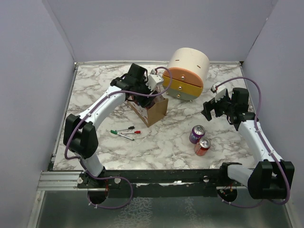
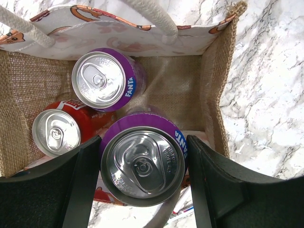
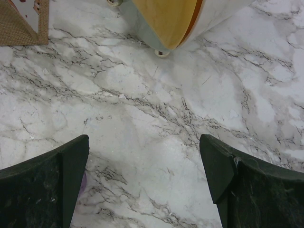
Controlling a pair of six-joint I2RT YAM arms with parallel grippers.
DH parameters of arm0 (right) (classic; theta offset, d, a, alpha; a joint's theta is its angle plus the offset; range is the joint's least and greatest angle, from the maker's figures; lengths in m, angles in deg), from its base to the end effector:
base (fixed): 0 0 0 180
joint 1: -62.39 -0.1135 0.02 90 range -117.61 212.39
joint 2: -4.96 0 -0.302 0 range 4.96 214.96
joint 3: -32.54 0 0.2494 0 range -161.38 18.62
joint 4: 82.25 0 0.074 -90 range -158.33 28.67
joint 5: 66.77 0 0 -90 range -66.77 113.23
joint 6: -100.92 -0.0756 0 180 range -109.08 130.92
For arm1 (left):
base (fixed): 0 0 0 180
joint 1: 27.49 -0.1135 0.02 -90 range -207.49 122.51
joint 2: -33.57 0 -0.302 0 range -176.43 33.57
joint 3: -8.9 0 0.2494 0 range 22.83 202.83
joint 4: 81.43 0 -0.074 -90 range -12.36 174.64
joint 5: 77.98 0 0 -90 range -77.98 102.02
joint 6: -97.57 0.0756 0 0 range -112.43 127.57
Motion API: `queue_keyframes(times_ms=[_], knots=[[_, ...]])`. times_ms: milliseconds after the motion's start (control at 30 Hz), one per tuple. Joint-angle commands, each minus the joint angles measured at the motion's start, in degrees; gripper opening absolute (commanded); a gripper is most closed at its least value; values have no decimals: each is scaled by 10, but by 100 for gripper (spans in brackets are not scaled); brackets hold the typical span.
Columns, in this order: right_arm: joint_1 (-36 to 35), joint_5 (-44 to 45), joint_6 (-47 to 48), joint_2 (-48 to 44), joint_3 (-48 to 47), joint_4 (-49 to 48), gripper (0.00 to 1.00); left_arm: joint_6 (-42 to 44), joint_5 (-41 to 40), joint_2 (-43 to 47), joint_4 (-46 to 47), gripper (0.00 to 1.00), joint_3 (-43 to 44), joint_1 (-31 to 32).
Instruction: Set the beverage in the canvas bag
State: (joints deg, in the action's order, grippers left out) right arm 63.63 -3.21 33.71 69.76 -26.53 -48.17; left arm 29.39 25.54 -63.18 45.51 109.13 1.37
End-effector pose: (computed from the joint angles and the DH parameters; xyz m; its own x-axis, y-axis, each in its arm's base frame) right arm 0.2491 0.0283 0.2711 -0.4652 -0.3369 -0.8186 -0.5453 0.8375 -0.0347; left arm 0.3419 -0.2086 0.3162 -0.3952 0.6304 -0.6681 0.8067 0.5860 0.0758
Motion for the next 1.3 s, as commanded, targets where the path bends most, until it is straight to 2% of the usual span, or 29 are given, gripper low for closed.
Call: queue_keyframes(times_ms=[0,233,433,700,1267], knots=[[3,-12,8,-11,0,4,100,23,-17,-1,-13,0,44,-3],[3,-12,8,-10,-1,4,100,18,10,11,-30,0,82,-1],[3,-13,8,-8,-1,5,100,29,3,26,-46,0,112,9],[3,-13,8,-12,0,5,100,55,-15,-43,-135,0,194,19],[3,-13,9,-8,-1,6,100,51,6,-82,-161,0,209,24]])
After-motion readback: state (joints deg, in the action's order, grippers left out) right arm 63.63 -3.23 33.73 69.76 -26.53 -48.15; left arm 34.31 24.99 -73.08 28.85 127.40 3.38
